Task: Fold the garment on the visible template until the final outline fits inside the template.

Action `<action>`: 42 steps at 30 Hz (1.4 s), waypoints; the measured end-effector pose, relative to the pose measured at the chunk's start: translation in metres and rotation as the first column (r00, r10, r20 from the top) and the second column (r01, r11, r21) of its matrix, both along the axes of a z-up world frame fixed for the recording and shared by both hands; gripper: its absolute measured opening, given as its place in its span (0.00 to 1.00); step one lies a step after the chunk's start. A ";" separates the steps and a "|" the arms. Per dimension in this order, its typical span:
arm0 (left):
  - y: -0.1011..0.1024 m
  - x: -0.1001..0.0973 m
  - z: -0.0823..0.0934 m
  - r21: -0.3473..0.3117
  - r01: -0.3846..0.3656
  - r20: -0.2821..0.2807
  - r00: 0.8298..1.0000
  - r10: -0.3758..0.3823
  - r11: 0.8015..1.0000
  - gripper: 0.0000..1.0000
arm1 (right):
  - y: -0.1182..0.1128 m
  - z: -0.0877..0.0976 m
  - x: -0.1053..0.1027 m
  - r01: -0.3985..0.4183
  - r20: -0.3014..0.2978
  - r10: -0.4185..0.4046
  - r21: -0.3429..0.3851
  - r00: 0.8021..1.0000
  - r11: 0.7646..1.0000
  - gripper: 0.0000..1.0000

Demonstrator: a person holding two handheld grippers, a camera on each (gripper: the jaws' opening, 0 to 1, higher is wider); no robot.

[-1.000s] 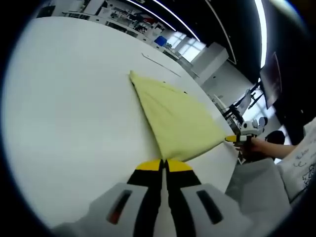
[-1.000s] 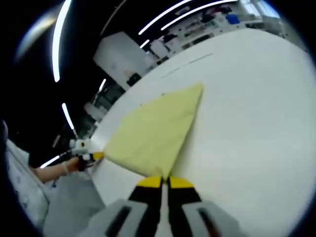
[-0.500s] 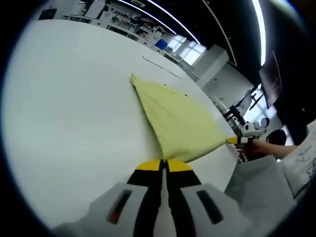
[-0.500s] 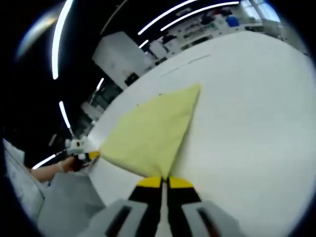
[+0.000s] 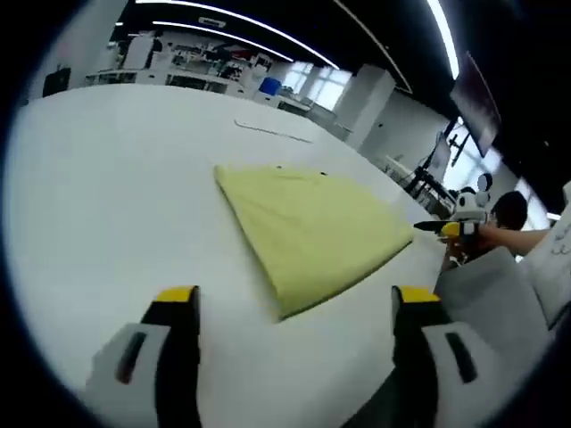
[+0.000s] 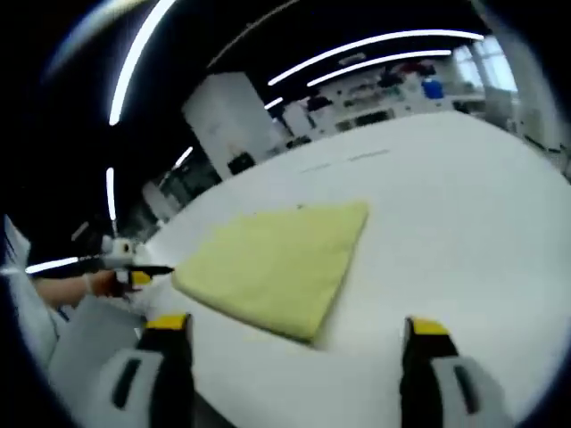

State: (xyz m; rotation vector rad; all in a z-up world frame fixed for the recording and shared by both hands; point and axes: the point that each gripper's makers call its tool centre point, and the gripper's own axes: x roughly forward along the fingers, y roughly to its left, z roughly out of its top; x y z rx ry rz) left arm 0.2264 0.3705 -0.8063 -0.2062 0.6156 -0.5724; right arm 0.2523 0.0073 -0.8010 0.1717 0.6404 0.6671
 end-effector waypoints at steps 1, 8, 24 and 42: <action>-0.001 -0.003 0.002 0.008 0.008 0.005 1.000 -0.008 1.000 0.97 | -0.001 -0.001 -0.004 -0.009 -0.001 0.009 -0.023 1.000 1.000 0.99; -0.012 -0.007 0.019 0.074 -0.018 0.099 0.995 0.010 0.997 0.99 | 0.001 0.014 -0.005 0.086 0.088 -0.080 -0.060 0.993 0.995 0.99; -0.018 -0.016 0.002 0.146 0.045 0.024 0.998 -0.049 0.988 0.94 | 0.023 0.001 -0.020 0.020 0.148 0.020 -0.265 0.989 0.964 0.99; -0.018 -0.017 0.005 0.143 0.047 0.027 0.998 -0.052 0.989 0.89 | 0.016 -0.002 -0.021 0.047 0.126 -0.015 -0.260 0.992 0.964 0.99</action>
